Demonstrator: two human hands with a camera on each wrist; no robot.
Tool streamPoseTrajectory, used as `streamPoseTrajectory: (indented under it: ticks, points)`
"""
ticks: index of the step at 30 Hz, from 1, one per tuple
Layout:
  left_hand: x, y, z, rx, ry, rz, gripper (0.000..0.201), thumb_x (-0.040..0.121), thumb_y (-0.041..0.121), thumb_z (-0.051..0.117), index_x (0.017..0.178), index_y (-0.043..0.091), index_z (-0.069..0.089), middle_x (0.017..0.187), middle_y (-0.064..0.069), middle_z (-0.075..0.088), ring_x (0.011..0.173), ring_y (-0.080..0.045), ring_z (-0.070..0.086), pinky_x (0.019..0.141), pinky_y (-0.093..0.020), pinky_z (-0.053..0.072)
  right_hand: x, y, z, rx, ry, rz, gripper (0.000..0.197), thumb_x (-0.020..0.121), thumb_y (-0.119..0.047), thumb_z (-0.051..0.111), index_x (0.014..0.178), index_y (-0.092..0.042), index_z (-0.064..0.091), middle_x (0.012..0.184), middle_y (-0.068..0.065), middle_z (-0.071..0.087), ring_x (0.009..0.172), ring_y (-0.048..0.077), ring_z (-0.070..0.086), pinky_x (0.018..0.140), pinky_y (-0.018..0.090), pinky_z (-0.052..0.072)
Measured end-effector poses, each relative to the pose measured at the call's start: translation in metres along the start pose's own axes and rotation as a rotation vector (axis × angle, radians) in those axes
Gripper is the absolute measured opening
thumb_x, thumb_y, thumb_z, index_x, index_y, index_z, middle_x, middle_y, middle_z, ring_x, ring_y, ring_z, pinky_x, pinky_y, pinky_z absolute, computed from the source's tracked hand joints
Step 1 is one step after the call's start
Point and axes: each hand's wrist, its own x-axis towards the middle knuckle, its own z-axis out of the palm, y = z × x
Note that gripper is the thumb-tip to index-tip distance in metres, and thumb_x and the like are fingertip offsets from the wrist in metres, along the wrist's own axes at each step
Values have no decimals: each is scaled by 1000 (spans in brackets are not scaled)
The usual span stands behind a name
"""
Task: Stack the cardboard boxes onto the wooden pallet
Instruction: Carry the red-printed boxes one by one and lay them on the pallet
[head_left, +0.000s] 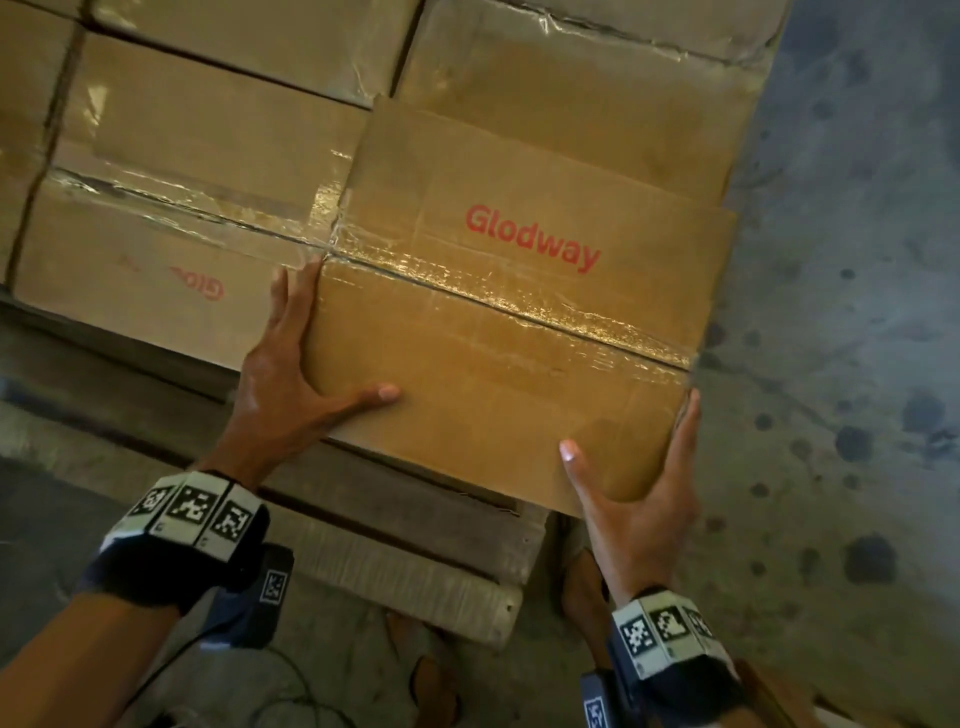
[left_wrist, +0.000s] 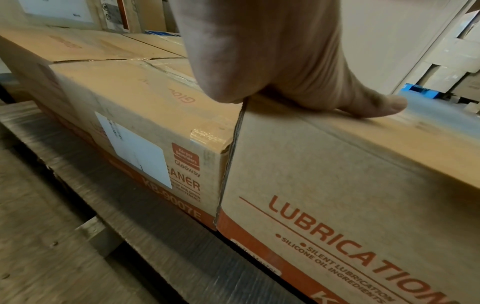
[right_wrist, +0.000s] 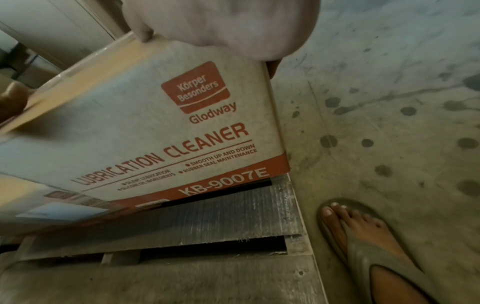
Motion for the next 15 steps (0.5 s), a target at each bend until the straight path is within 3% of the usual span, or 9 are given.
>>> streamPoseTrajectory:
  ticks: [3,7,9,11,13,15]
  points:
    - [19,-5,13,63,-9,17,143,48,84,73,159,34,-3,168,3,-3,154,-16,0,120,-46,18,9,11,15,4,-20,37,123,67,-59,81,161,-29,7,164,-1,25,144,10,31,115,42,37]
    - [32,-19,36,178,-14,58,139,57,79,65,159,19,-7,168,0,-8,154,-18,-9,124,-48,7,19,29,27,-13,-177,74,124,73,-60,78,158,-36,-9,167,0,15,145,22,36,113,45,41]
    - [32,-24,41,251,-25,58,139,60,81,63,159,16,-9,167,-2,-11,154,-19,-10,124,-45,3,21,32,21,-26,-281,58,122,79,-56,76,158,-35,-15,166,-4,12,132,13,47,102,29,47]
    - [30,-23,36,318,-56,17,134,67,76,66,159,16,-11,167,-1,-15,153,-18,-12,124,-41,3,23,35,7,-25,-444,82,118,84,-53,71,155,-36,-21,161,-15,10,121,0,46,97,19,43]
    - [23,-18,27,361,-108,-41,117,80,59,70,160,18,-5,167,-1,-13,154,-19,-8,124,-43,11,28,35,-12,-101,-622,131,110,87,-58,64,153,-44,-23,161,-13,15,123,7,51,101,28,45]
    - [8,-13,19,322,-189,-89,96,87,40,72,160,23,11,168,-3,0,154,-25,7,121,-48,24,34,32,-37,-181,-818,209,96,94,-56,57,156,-41,-15,159,0,37,127,16,57,106,35,46]
